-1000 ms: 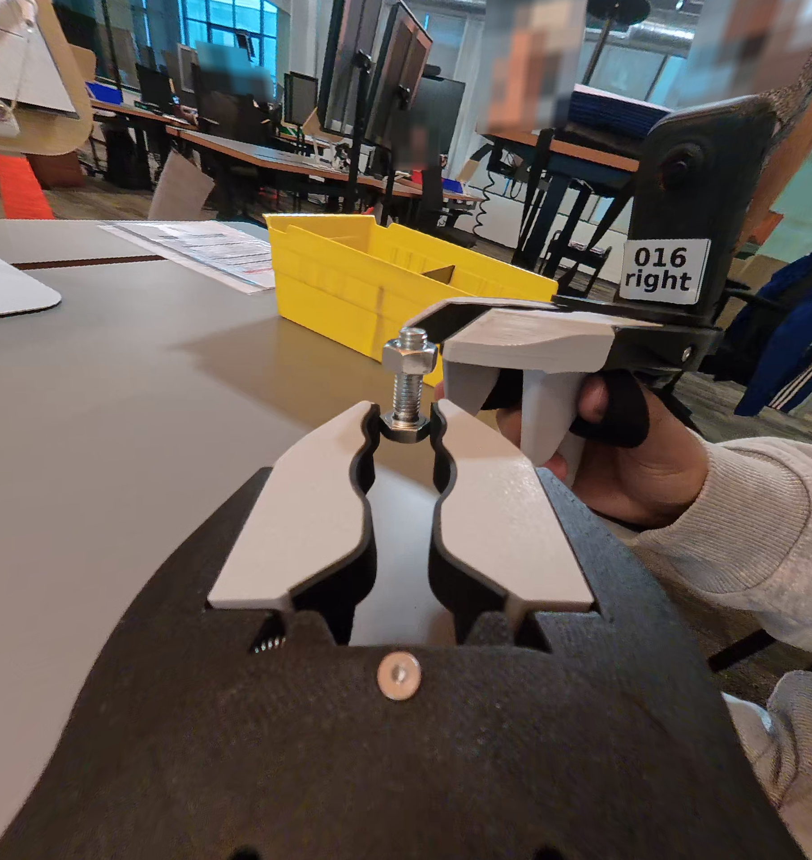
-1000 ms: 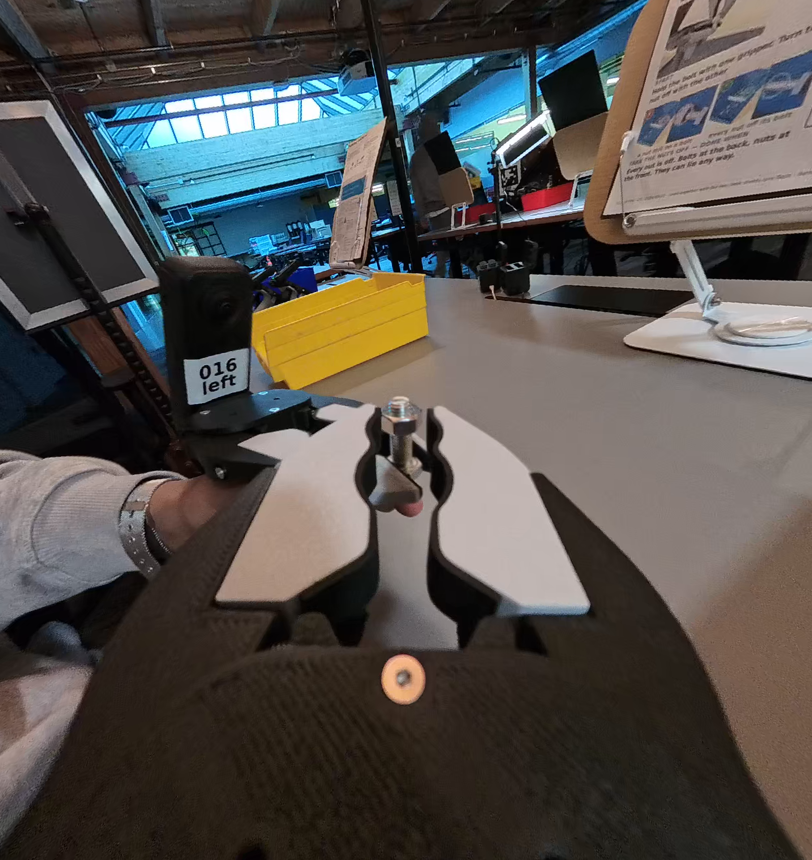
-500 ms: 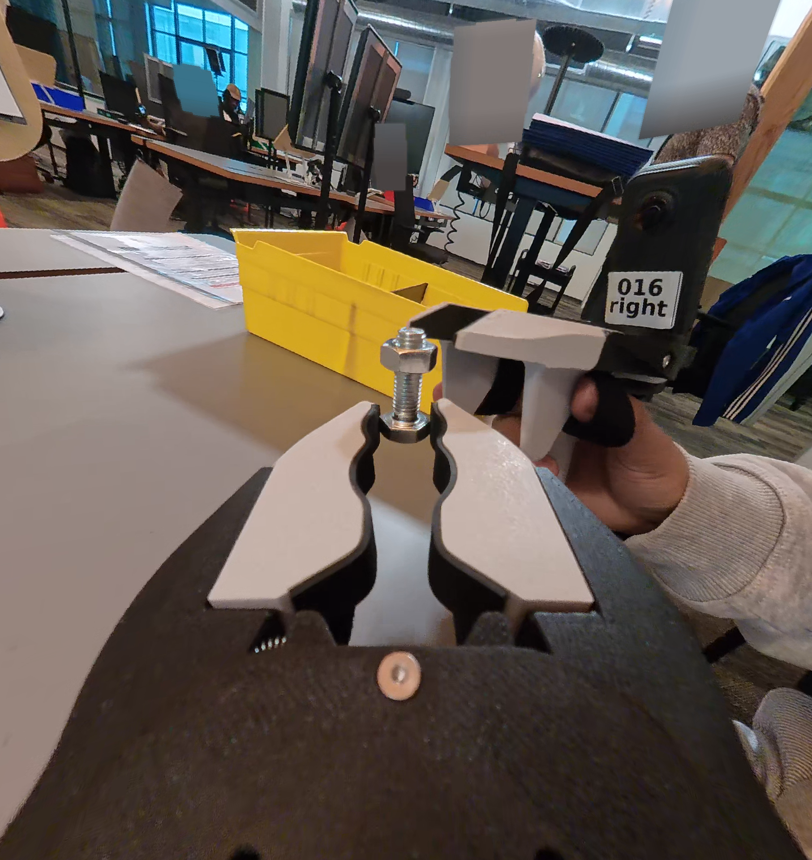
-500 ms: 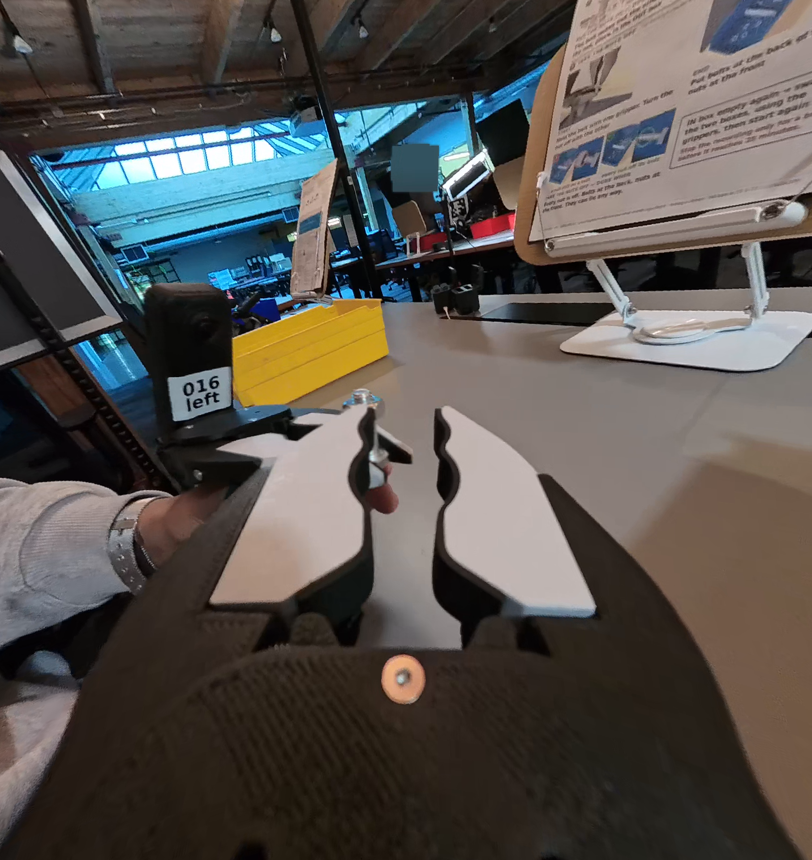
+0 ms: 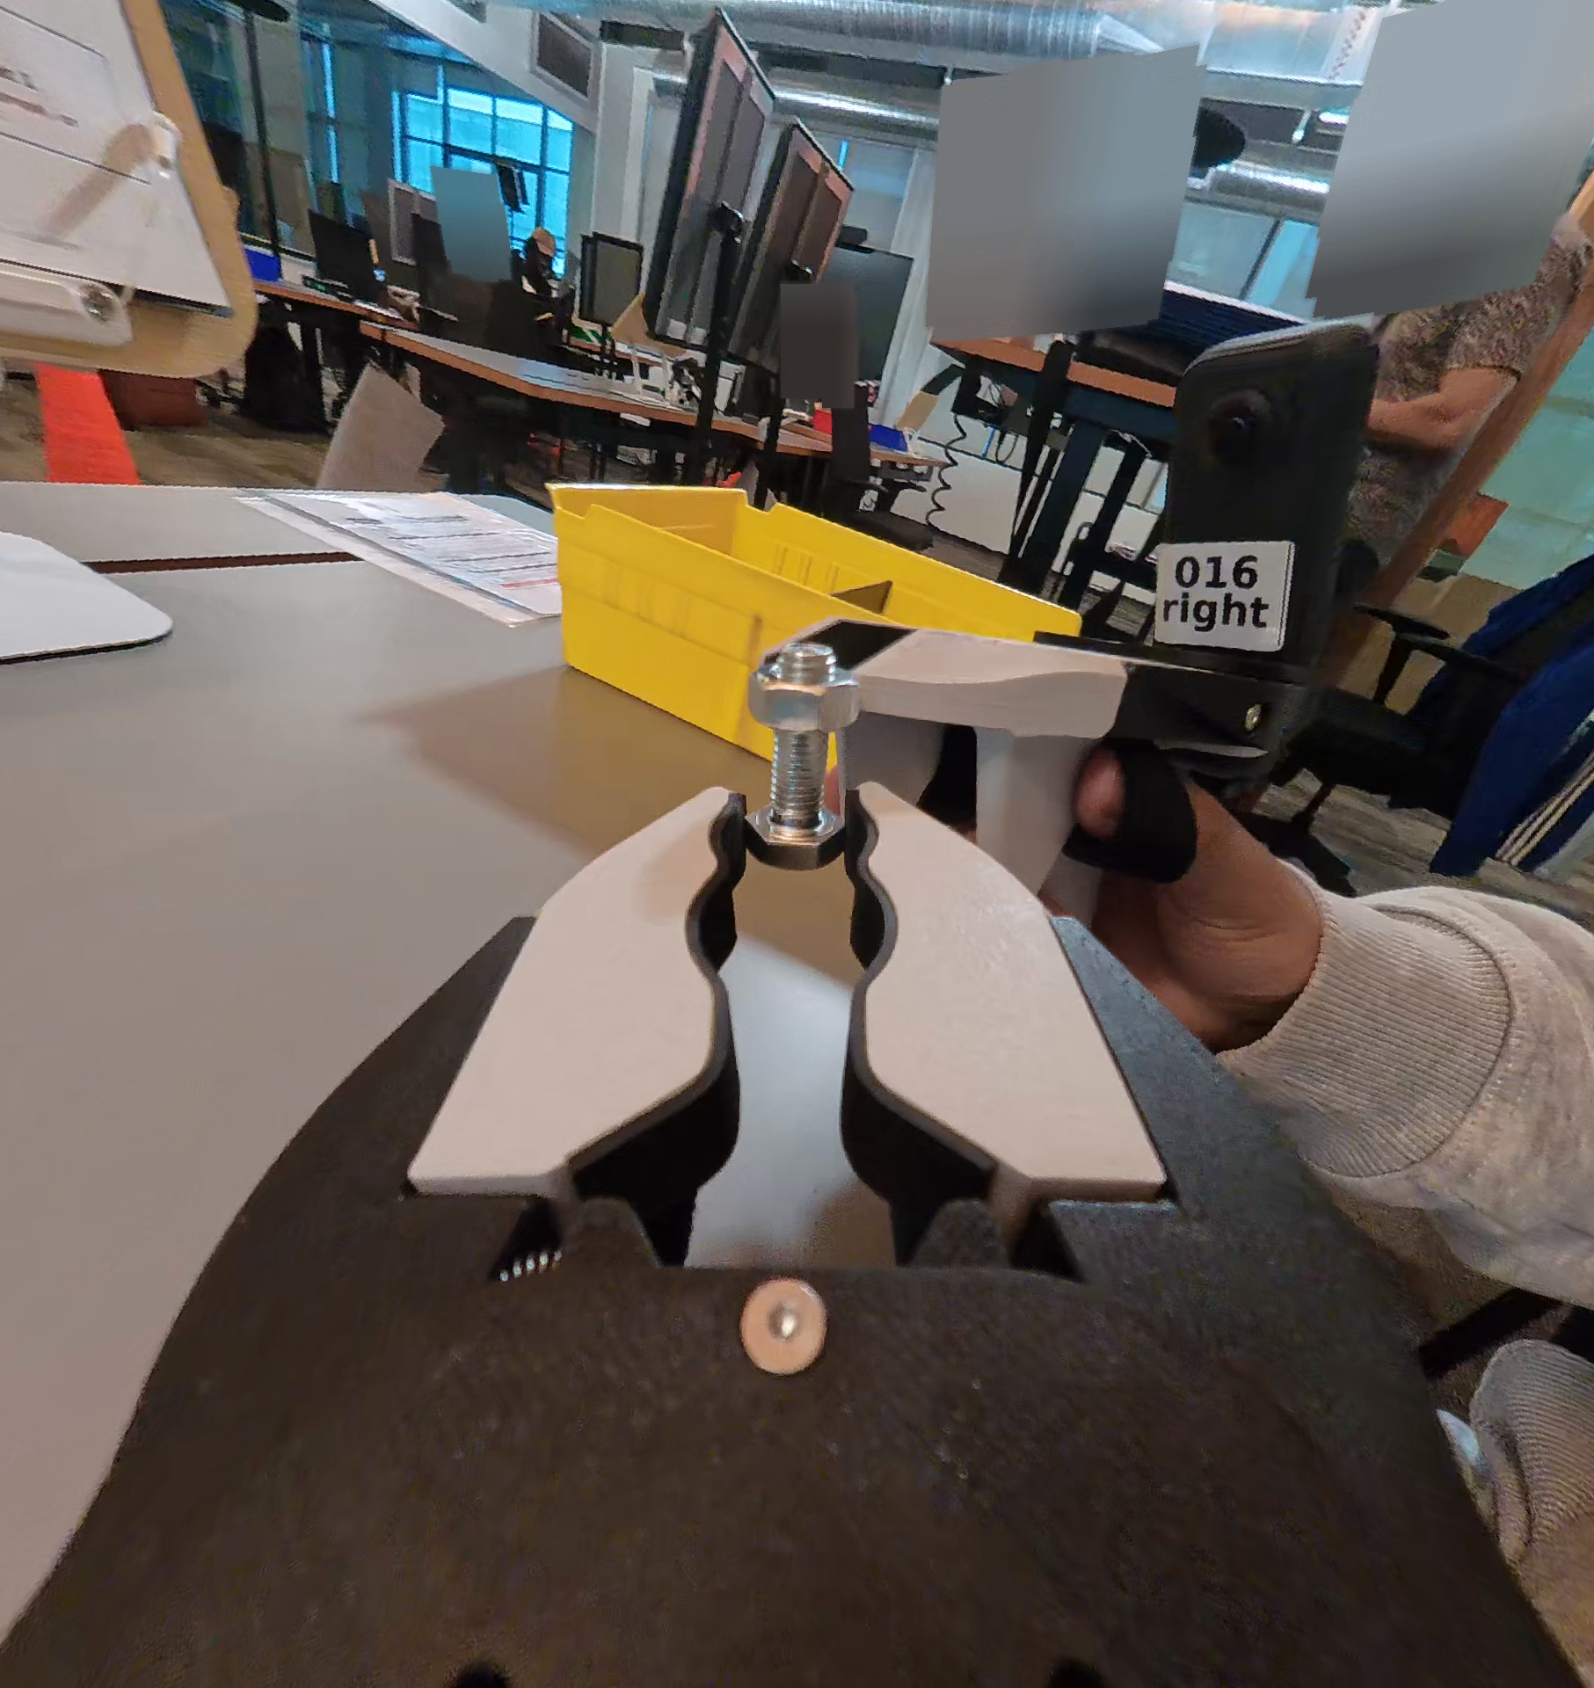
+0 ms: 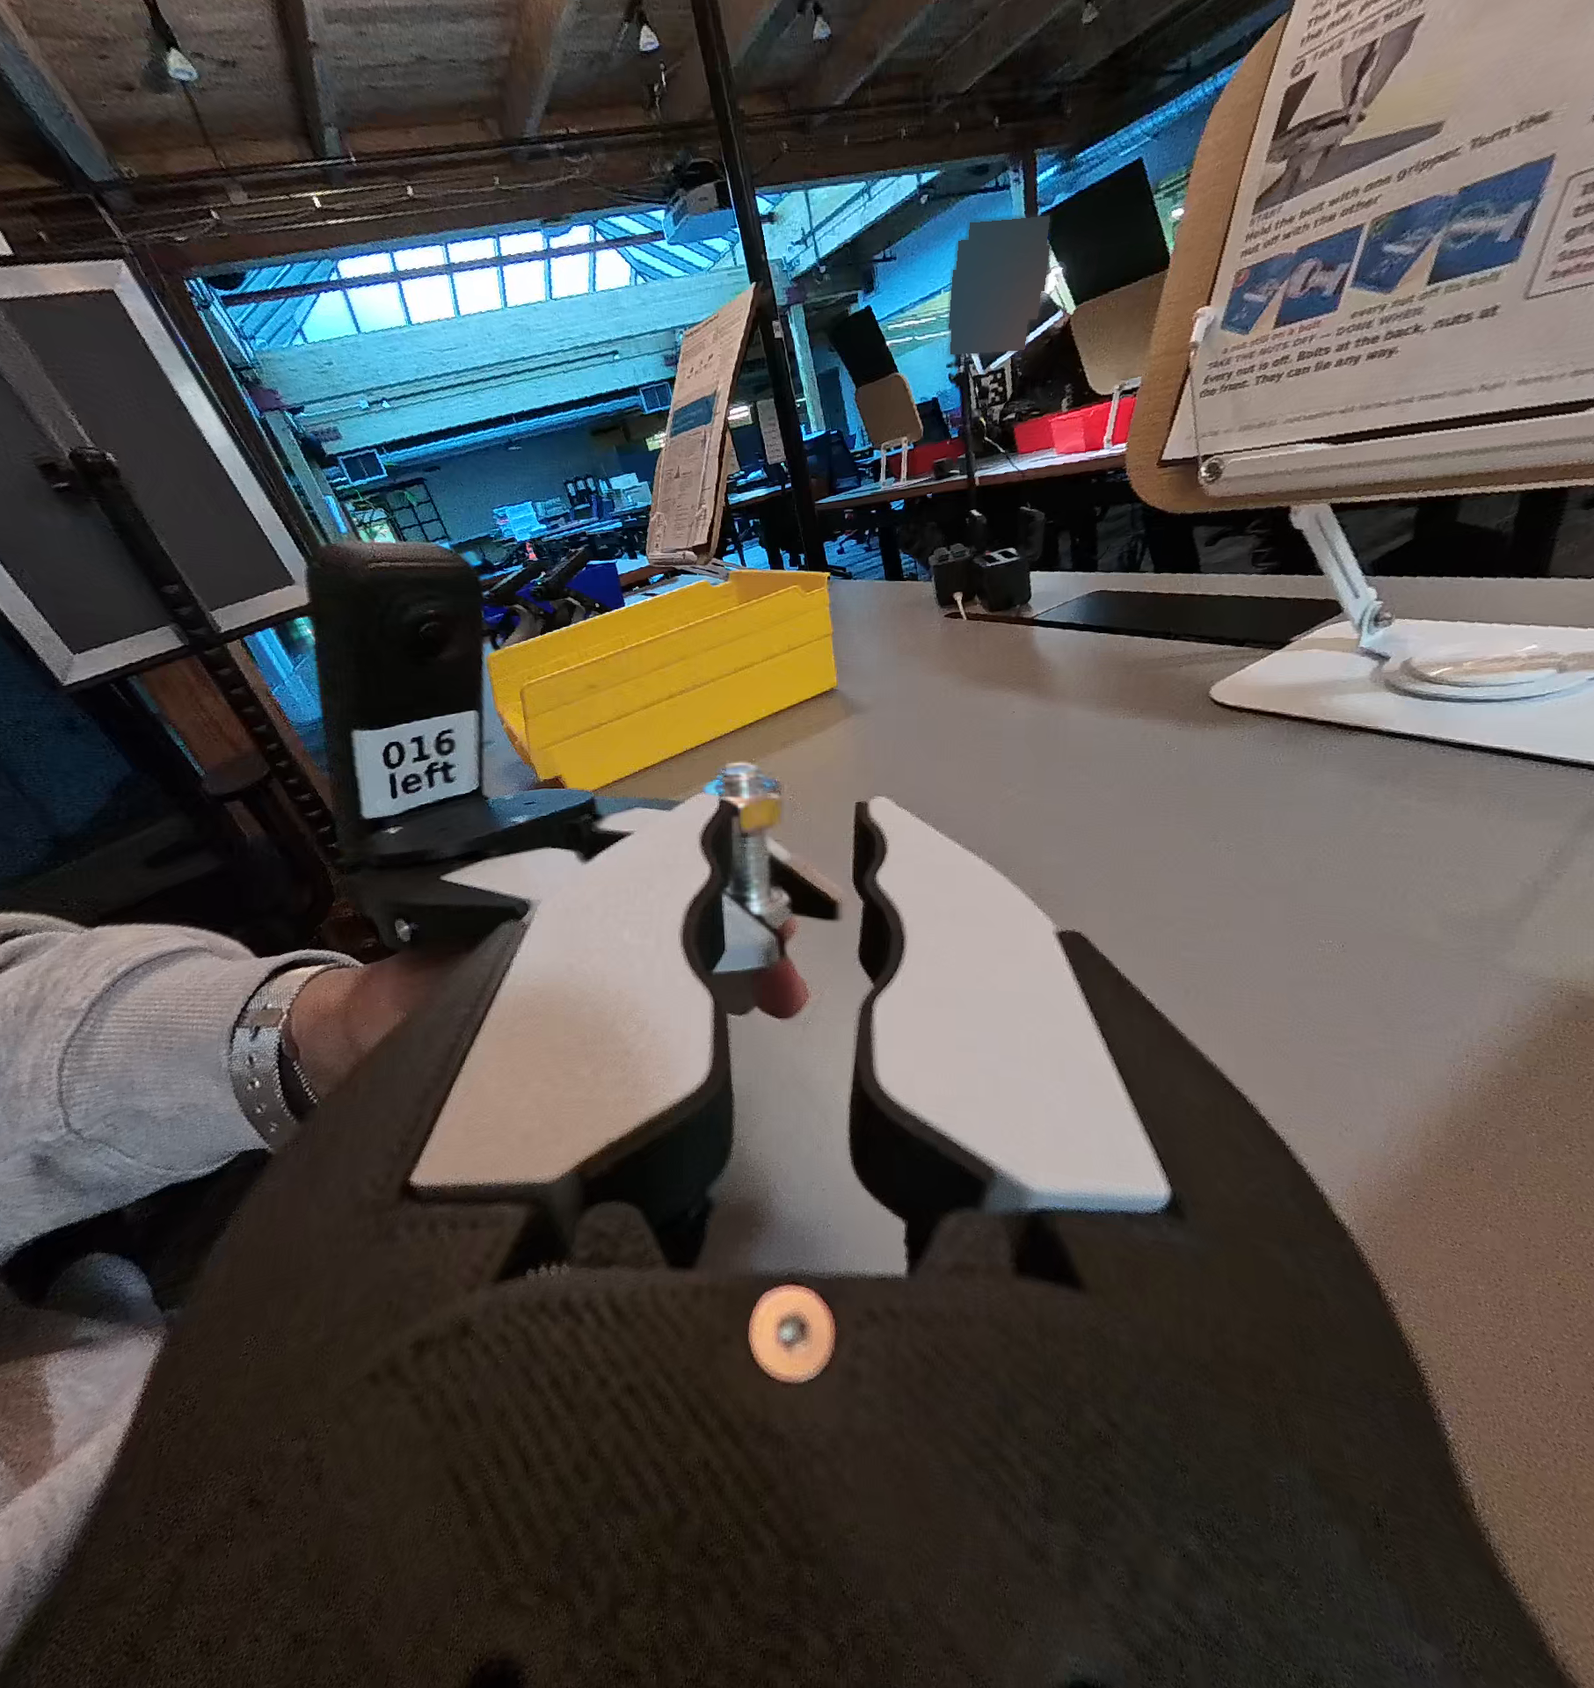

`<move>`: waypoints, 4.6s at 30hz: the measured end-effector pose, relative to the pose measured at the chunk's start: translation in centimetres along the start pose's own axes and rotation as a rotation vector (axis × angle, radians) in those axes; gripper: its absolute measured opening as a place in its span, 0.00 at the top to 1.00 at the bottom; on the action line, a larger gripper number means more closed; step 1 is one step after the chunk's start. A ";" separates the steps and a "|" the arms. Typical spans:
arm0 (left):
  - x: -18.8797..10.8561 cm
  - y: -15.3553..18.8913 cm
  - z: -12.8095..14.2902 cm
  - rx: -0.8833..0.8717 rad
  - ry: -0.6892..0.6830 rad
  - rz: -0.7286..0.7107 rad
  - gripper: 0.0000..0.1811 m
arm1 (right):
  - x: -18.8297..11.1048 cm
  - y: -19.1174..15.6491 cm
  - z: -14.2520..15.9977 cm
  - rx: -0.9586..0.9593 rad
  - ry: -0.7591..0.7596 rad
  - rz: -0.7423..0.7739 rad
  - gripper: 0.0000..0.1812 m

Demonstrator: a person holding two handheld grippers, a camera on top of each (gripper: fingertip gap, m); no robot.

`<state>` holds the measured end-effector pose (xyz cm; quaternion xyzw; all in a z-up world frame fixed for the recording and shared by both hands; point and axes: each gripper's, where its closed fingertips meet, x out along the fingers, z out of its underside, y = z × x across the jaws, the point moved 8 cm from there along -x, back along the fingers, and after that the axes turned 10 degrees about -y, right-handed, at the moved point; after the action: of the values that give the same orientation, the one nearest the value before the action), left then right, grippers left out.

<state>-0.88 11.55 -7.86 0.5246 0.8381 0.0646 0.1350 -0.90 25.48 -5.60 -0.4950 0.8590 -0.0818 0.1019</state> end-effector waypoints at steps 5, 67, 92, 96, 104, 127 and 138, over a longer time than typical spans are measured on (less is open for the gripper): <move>-1.6 -0.9 0.1 -0.036 0.020 -0.058 0.88 | 1.4 0.0 -0.2 0.004 -0.006 -0.041 0.87; 4.3 2.5 -0.6 0.044 0.009 0.173 0.88 | -4.5 0.3 0.3 0.037 0.079 0.099 0.87; 4.8 3.6 0.4 0.104 -0.046 0.173 0.88 | -4.3 0.2 0.1 0.158 0.131 -0.043 0.96; 4.7 3.6 0.2 0.109 -0.037 0.160 0.88 | -3.7 -0.5 0.1 0.091 0.101 -0.042 0.94; 4.3 2.4 -0.2 0.027 0.001 0.130 0.89 | -4.3 -0.3 -0.2 0.024 0.125 0.051 0.83; 4.8 3.0 0.4 0.030 -0.033 0.163 0.89 | -2.9 -1.1 0.5 -0.058 0.037 0.054 0.77; 4.2 1.9 -0.3 -0.021 0.041 0.111 0.89 | -3.3 -1.1 0.1 -0.098 0.088 0.115 0.70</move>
<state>-1.05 16.13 -7.76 0.5675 0.8095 0.0915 0.1195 1.62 27.84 -5.09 -0.4450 0.8927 -0.0555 0.0442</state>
